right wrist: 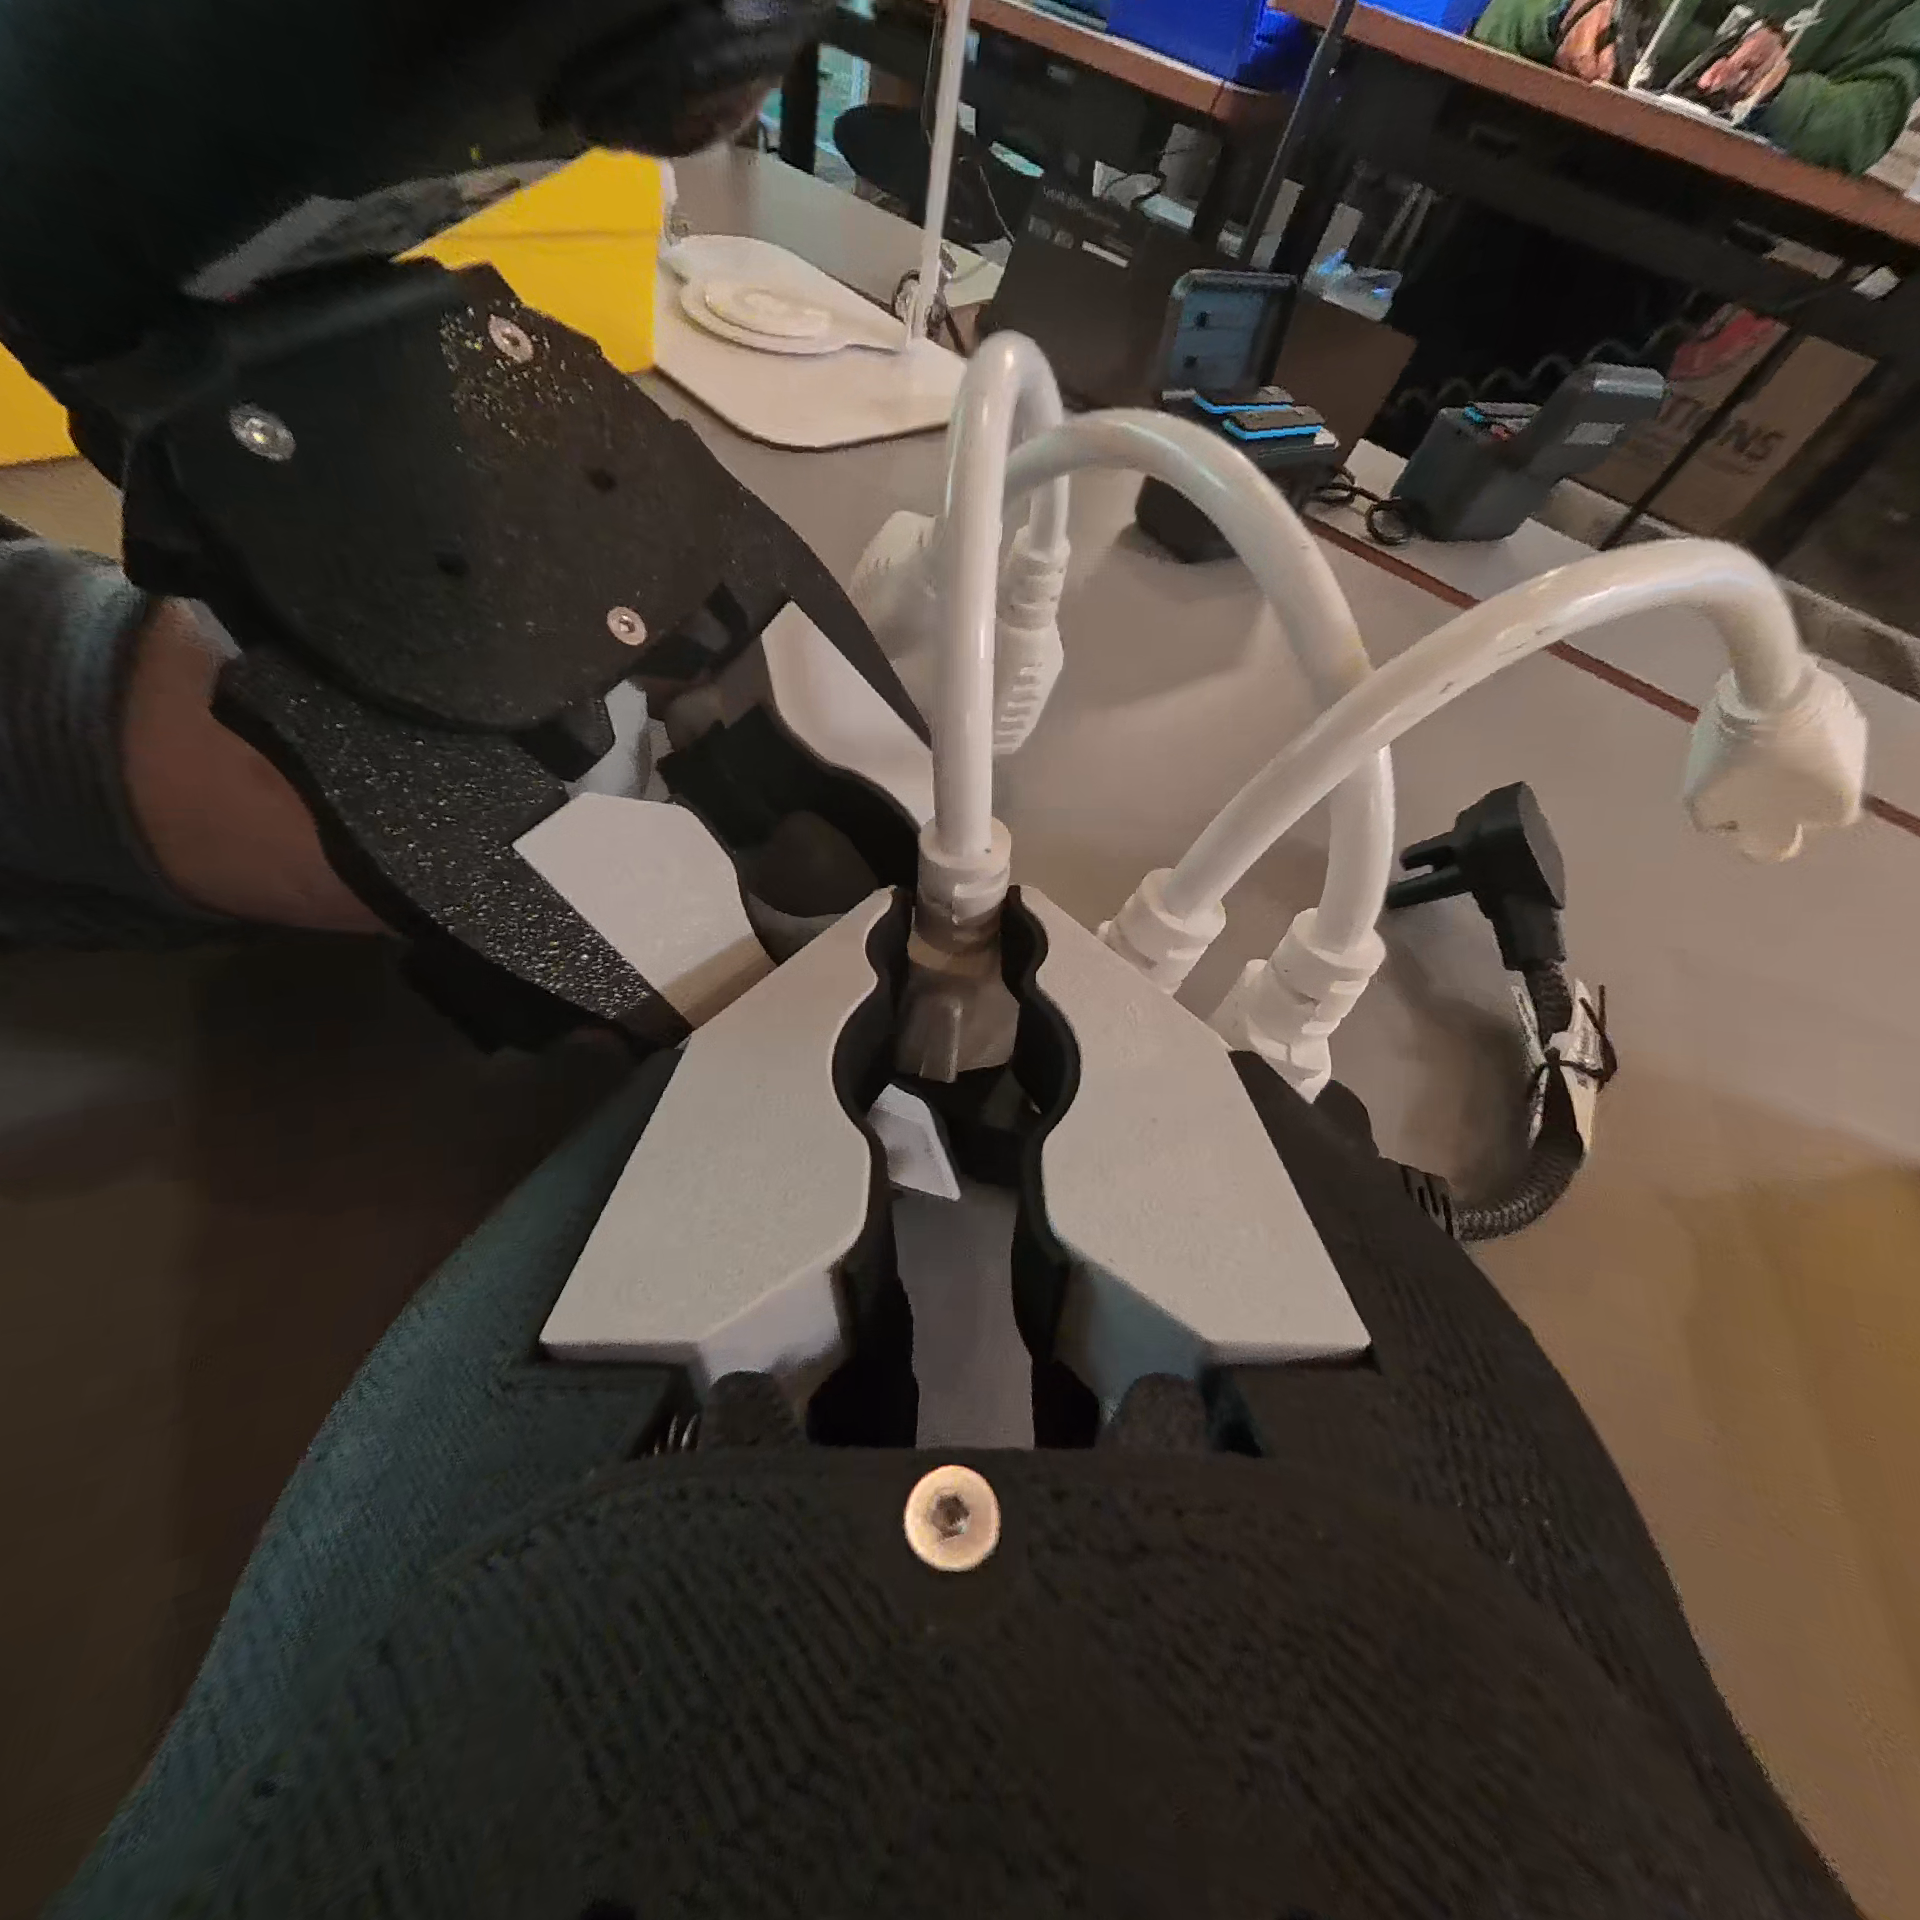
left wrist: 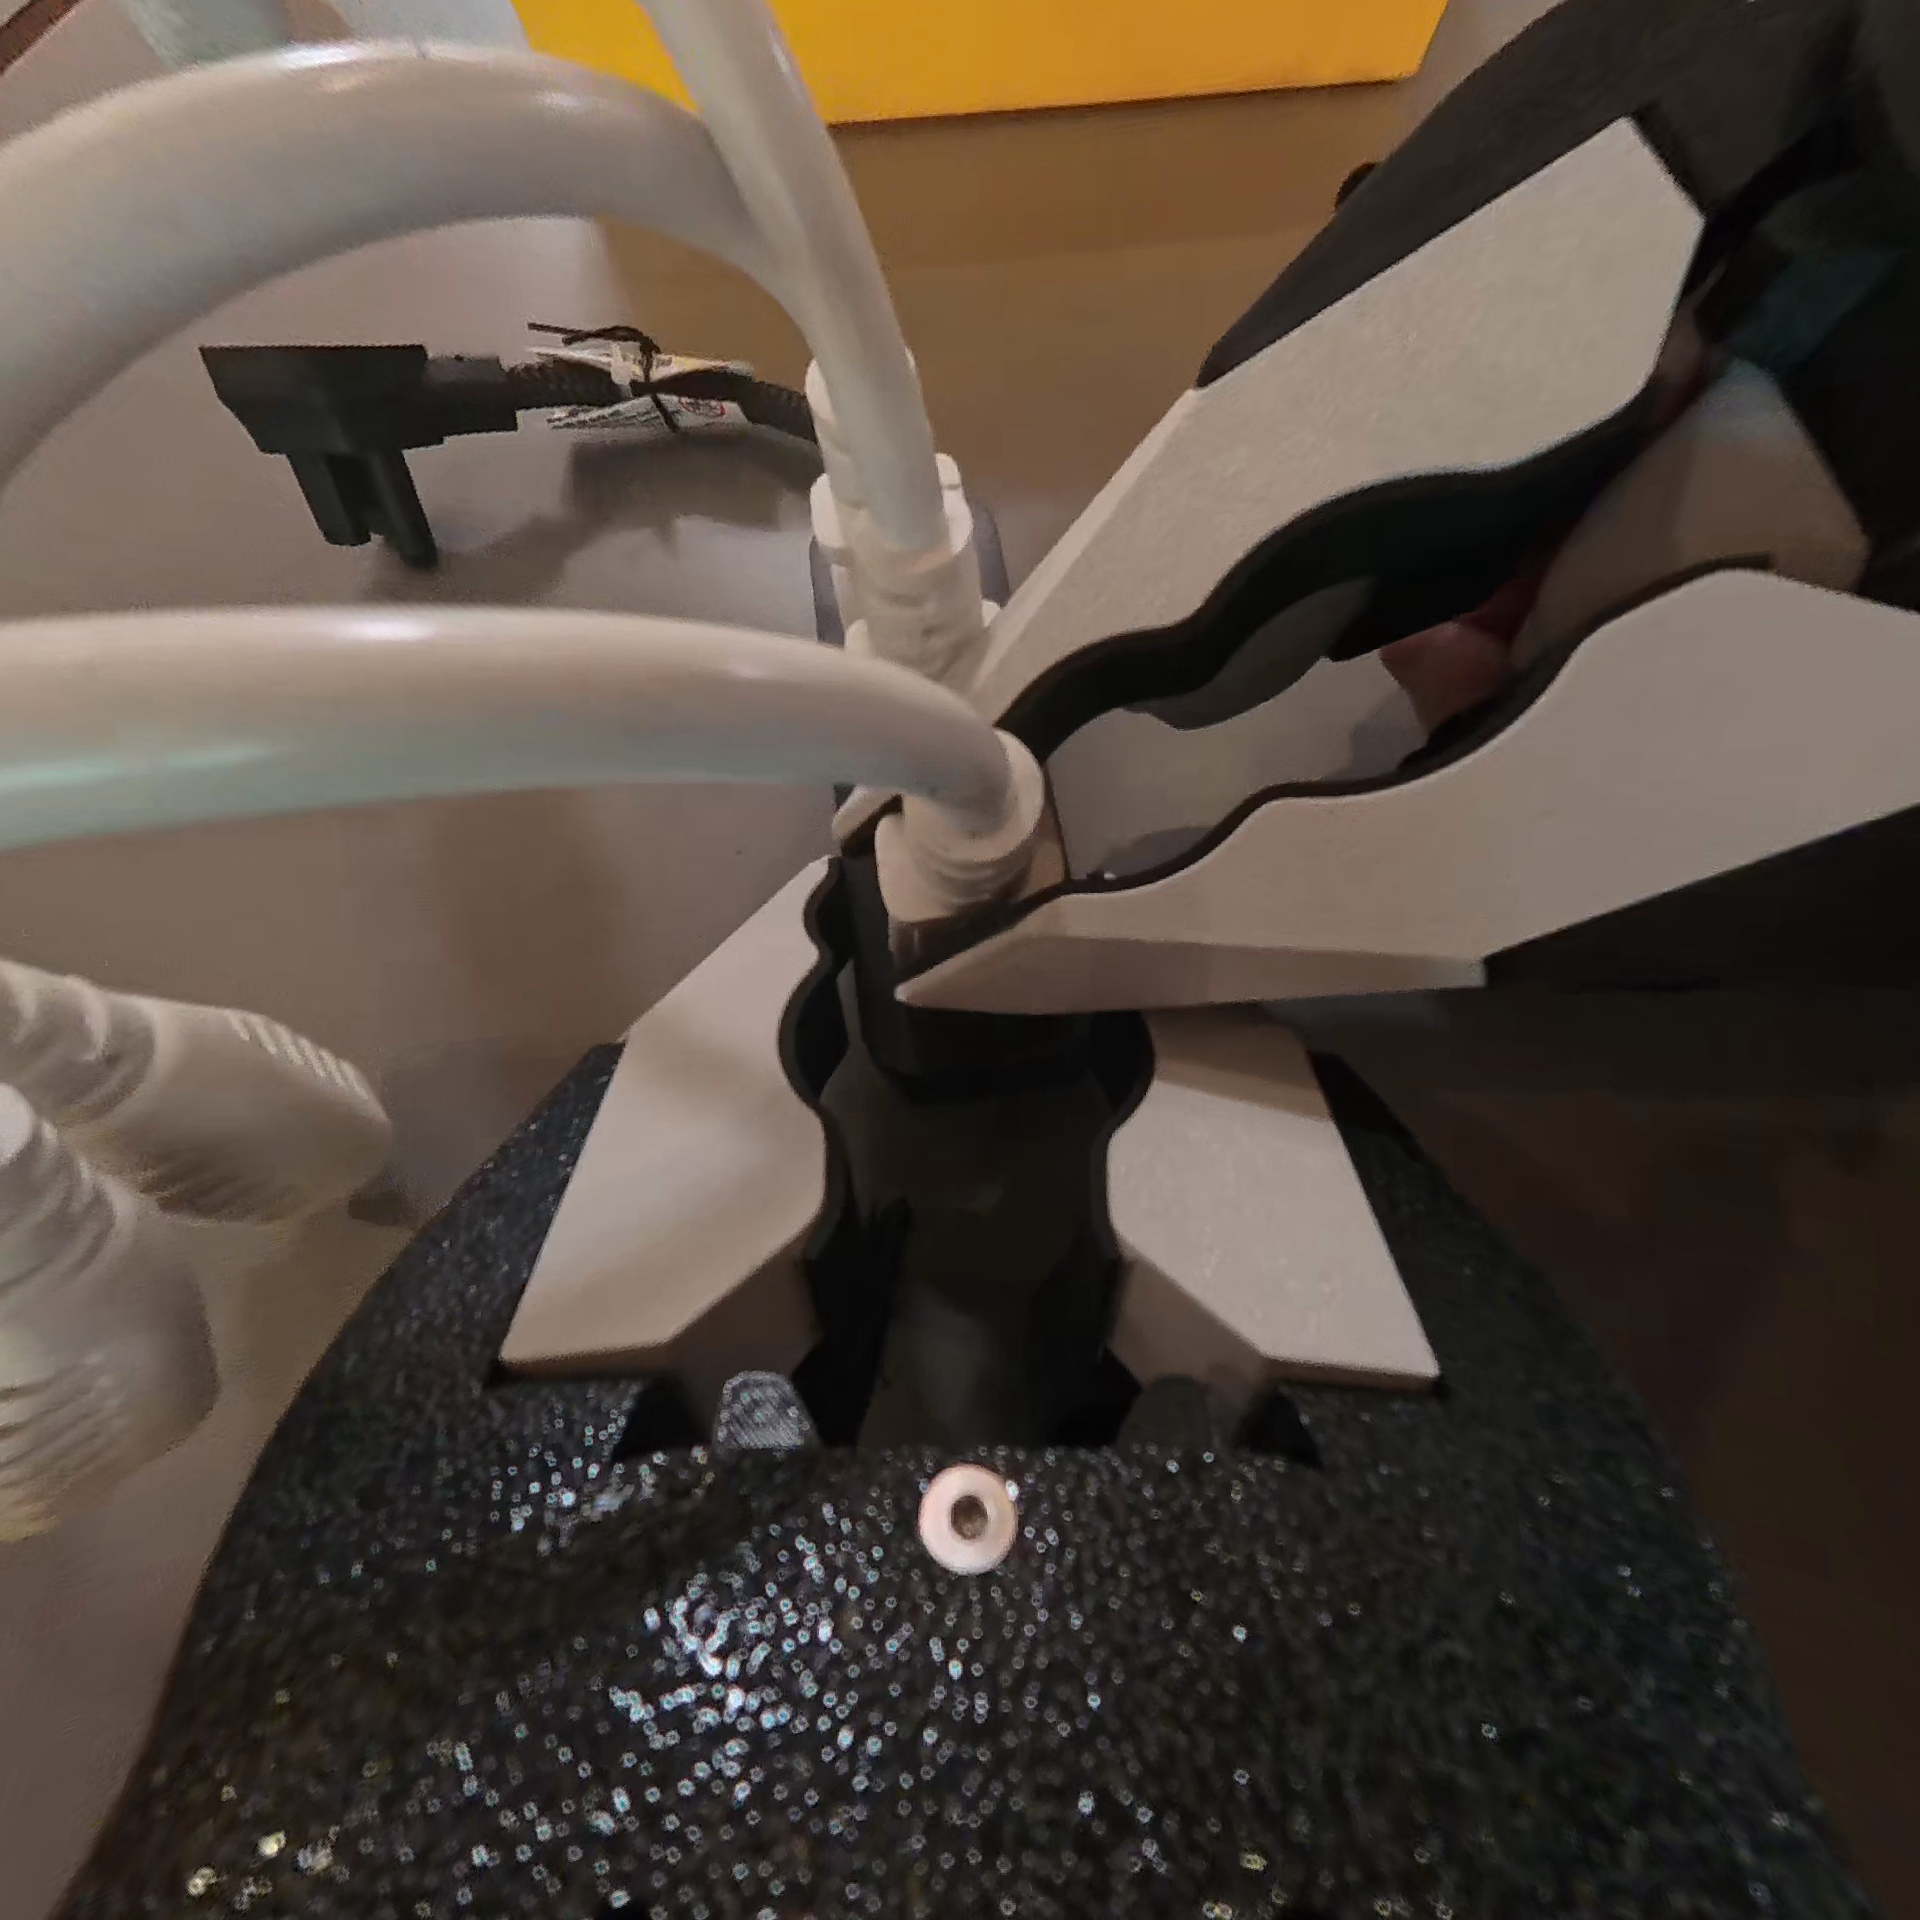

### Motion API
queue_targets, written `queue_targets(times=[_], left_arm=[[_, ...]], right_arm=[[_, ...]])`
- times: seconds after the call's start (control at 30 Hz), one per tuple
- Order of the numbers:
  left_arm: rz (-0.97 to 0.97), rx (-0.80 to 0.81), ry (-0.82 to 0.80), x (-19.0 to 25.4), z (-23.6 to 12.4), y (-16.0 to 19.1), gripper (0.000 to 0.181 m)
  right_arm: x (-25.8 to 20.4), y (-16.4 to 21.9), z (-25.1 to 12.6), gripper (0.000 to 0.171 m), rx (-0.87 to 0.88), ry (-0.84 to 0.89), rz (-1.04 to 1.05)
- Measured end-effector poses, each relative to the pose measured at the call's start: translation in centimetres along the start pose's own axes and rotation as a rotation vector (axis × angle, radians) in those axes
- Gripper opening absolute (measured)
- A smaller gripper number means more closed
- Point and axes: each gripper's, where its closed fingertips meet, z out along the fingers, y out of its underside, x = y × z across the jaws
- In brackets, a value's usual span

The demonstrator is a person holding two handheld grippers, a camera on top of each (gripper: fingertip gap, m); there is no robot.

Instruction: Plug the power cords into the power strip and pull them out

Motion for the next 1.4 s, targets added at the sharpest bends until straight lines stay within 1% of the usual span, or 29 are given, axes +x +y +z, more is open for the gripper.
queue_targets(times=[0.17,0.37,0.47,0.5,0.53,0.57,0.6,0.63,0.73,0.83,0.93,1.0,1.1,1.23,1.3,1.4], left_arm=[[-0.033,0.028,0.041,0.21,-0.11,-0.39,0.045],[-0.063,0.004,0.064,0.25,0.12,-0.15,0.044],[-0.078,0.021,0.074,0.24,-0.03,-0.34,0.044],[-0.085,0.021,0.076,0.19,-0.01,-0.33,0.044],[-0.088,0.011,0.076,0.18,0.06,-0.21,0.044],[-0.086,0.004,0.074,0.16,0.11,-0.11,0.044],[-0.072,0.001,0.068,0.21,0.11,-0.07,0.044],[-0.056,0.0,0.058,0.22,0.09,-0.03,0.044],[-0.077,0.011,0.073,0.24,0.04,-0.19,0.045],[-0.068,0.0,0.064,0.19,0.06,-0.01,0.044],[-0.075,0.009,0.069,0.3,-0.02,-0.08,0.045],[-0.095,0.028,0.079,0.33,-0.1,-0.38,0.045],[-0.095,0.002,0.081,0.37,0.09,-0.06,0.044],[-0.103,0.017,0.085,0.33,0.02,-0.24,0.045],[-0.106,0.004,0.076,0.18,0.07,-0.06,0.044],[-0.093,0.009,0.062,0.17,0.04,-0.12,0.044]], right_arm=[[0.43,-0.34,-0.31,0.014,0.035,-0.006,0.051],[0.29,-0.2,0.03,0.014,0.018,0.014,0.004],[0.5,-0.35,-0.07,0.014,0.033,0.013,0.026],[0.58,-0.31,-0.02,0.014,0.029,0.028,0.017],[0.56,-0.19,0.1,0.018,0.016,0.046,-0.007],[0.57,-0.16,0.15,0.014,0.007,0.074,-0.046],[0.53,-0.14,0.08,0.017,0.004,0.085,-0.075],[0.43,-0.14,-0.02,0.014,0.007,0.08,-0.088],[0.65,-0.2,-0.11,0.014,0.021,0.046,-0.025],[0.43,-0.17,-0.04,0.014,0.01,0.084,-0.088],[0.44,-0.3,-0.15,0.014,0.028,0.04,-0.035],[0.75,-0.49,-0.32,0.013,0.046,0.043,0.002],[0.4,-0.33,-0.11,0.013,0.029,0.04,-0.033],[0.75,-0.43,-0.19,0.013,0.041,0.041,-0.002],[0.37,-0.38,0.09,0.013,0.028,0.051,-0.054],[0.63,-0.45,-0.1,0.013,0.041,0.033,-0.009]])
